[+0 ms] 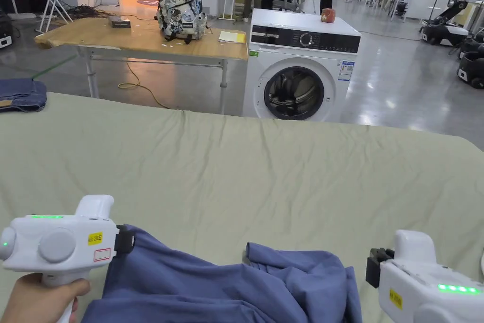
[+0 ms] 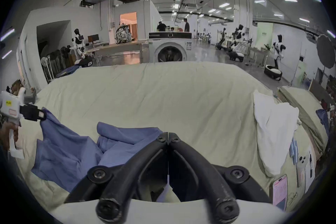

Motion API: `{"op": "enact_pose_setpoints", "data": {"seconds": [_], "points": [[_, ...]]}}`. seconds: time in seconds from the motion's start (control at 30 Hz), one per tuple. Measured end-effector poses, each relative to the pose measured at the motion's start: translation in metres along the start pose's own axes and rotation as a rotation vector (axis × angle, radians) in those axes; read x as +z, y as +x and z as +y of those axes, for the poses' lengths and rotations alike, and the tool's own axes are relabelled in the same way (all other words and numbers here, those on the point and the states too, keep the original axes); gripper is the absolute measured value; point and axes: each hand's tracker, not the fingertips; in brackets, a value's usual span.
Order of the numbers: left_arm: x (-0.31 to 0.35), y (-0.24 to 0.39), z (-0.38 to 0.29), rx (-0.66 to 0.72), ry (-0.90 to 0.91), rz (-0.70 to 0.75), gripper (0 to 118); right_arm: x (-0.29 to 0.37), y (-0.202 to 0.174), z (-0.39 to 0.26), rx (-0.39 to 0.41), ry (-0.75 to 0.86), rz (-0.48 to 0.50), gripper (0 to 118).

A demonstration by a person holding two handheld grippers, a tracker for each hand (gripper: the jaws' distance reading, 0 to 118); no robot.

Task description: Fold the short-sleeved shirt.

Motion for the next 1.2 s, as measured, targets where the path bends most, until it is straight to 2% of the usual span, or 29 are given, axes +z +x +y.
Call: {"op": "enact_pose_setpoints", "data": {"seconds": [0.07,0.17,0.2,0.27,0.4,0.43,0.47,0.53,0.57,0.6,0.63,0.7,0.83,0.97,1.1,1.2], "points": [[0.013,0.004,-0.003,-0.007,0.028,-0.006,0,-0.018,0.009,0.008,0.011,-0.052,0.005,3],[0.023,0.009,-0.008,-0.01,0.035,-0.009,0,-0.052,0.016,0.014,0.028,-0.172,-0.004,74],[0.025,0.01,-0.011,-0.011,0.04,-0.009,0,-0.062,0.018,0.012,0.017,-0.198,0.012,82],[0.027,0.015,-0.015,-0.016,0.035,0.001,0,-0.084,0.021,0.008,-0.007,-0.295,0.034,82],[0.027,0.018,-0.023,-0.022,0.024,0.001,0,-0.117,0.034,-0.009,-0.15,-0.458,0.045,82],[0.026,0.018,-0.025,-0.02,0.02,0.005,0,-0.115,0.035,-0.014,-0.175,-0.474,0.08,79],[0.026,0.018,-0.026,-0.018,0.016,0.005,0,-0.116,0.035,-0.017,-0.186,-0.484,0.124,69],[0.022,0.015,-0.028,-0.014,0.012,0.001,0,-0.113,0.03,-0.024,-0.172,-0.48,0.14,29],[0.021,0.015,-0.029,-0.017,0.005,0.004,0,-0.112,0.027,-0.026,-0.147,-0.479,0.13,14],[0.02,0.015,-0.03,-0.018,0.001,0.007,0,-0.112,0.025,-0.027,-0.127,-0.472,0.176,4],[0.021,0.018,-0.031,-0.017,0.0,0.008,0,-0.11,0.024,-0.03,-0.127,-0.467,0.185,3],[0.023,0.019,-0.033,-0.012,-0.001,0.006,0,-0.107,0.017,-0.026,-0.089,-0.439,0.127,2],[0.035,0.024,-0.029,-0.011,0.025,0.002,0,-0.087,0.013,-0.01,-0.016,-0.338,0.123,1],[0.059,0.024,-0.013,-0.023,0.089,0.015,0,-0.05,0.019,0.018,-0.057,-0.189,0.135,1],[0.096,0.019,0.01,-0.025,0.184,0.031,0,-0.011,0.027,0.052,-0.05,-0.066,0.098,1],[0.131,0.012,0.031,-0.022,0.255,0.055,0,0.014,0.039,0.081,-0.087,-0.019,0.071,1]]}}
